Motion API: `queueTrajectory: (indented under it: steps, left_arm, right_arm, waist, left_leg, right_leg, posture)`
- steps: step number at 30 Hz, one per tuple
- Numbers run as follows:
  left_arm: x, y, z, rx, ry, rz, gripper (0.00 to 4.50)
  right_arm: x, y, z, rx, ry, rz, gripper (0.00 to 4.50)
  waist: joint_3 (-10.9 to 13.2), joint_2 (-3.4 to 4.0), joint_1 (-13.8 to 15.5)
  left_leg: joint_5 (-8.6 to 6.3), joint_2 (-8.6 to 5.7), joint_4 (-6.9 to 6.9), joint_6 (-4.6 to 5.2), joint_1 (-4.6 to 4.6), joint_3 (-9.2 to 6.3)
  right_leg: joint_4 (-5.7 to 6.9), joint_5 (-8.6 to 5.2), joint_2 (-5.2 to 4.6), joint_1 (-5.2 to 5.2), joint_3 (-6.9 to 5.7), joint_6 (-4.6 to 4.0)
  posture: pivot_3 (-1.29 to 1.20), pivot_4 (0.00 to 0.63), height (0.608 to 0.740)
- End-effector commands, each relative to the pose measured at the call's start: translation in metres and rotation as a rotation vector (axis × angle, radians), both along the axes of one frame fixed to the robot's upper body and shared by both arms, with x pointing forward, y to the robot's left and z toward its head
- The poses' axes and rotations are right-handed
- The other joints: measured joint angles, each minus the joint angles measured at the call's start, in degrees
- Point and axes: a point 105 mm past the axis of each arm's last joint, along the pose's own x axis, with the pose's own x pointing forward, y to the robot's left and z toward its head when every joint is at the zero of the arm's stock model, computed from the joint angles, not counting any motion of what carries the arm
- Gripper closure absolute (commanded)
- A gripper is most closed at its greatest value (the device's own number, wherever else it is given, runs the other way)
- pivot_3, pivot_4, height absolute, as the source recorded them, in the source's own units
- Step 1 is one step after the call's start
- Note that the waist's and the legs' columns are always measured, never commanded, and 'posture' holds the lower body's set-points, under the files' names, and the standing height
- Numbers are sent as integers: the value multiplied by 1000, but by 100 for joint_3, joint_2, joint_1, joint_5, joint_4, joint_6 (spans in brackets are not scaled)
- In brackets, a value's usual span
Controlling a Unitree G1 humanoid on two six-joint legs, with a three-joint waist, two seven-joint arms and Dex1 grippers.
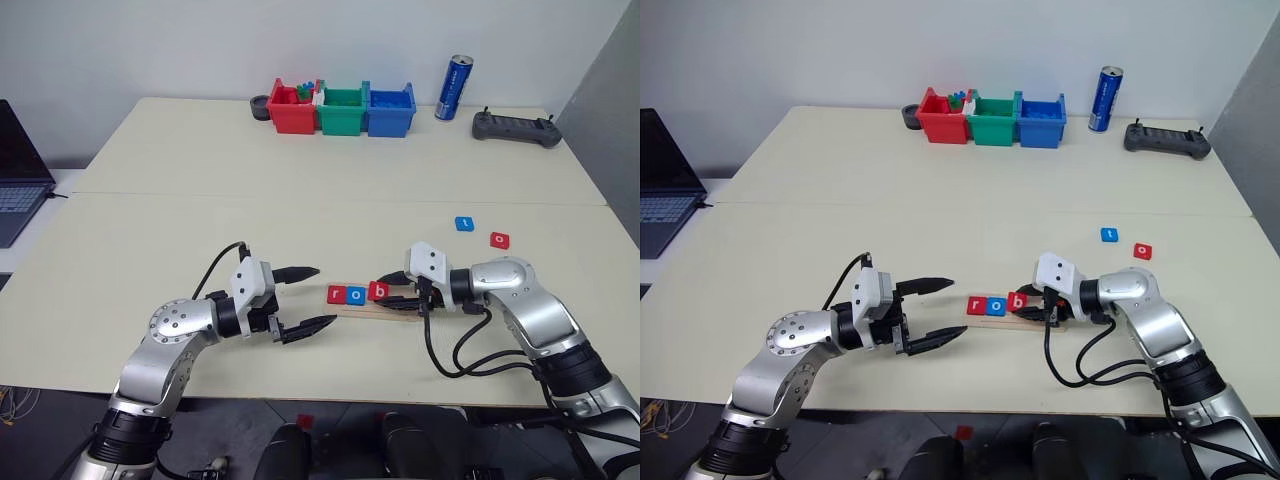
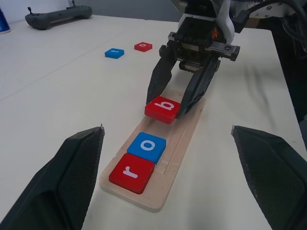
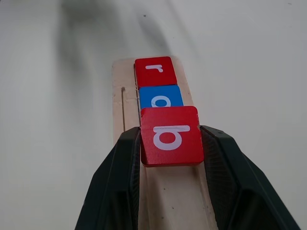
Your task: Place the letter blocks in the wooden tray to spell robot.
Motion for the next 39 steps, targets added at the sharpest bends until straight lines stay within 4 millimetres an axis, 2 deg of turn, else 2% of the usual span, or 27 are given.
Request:
queueTrajectory:
  steps: [1,10,39]
  left_arm:
    - [0,2,7,-1,-45,1,0]
    - [-1,2,7,2,-48,0,0]
    - [-3,2,8,8,-50,-4,0]
  right_arm:
    - [0,4,6,-6,-40,24,3049]
    - [0,5,-1,-28,-23,15,3049]
    - [6,6,-5,-39,-17,9,3049]
  waist:
    - [0,0,-1]
    - [0,0,-1]
    - [0,0,-17]
  left_leg:
    - [0,0,0,0,0,0]
    - [0,0,0,0,0,0]
    - [0,1,0,0,0,-2]
  right_leg:
    - [0,0,0,0,0,0]
    - [1,0,1,0,-1,0]
    - [1,0,1,0,-2,0]
  posture:
    - [0,150,740]
    - [0,150,740]
    - [0,150,740]
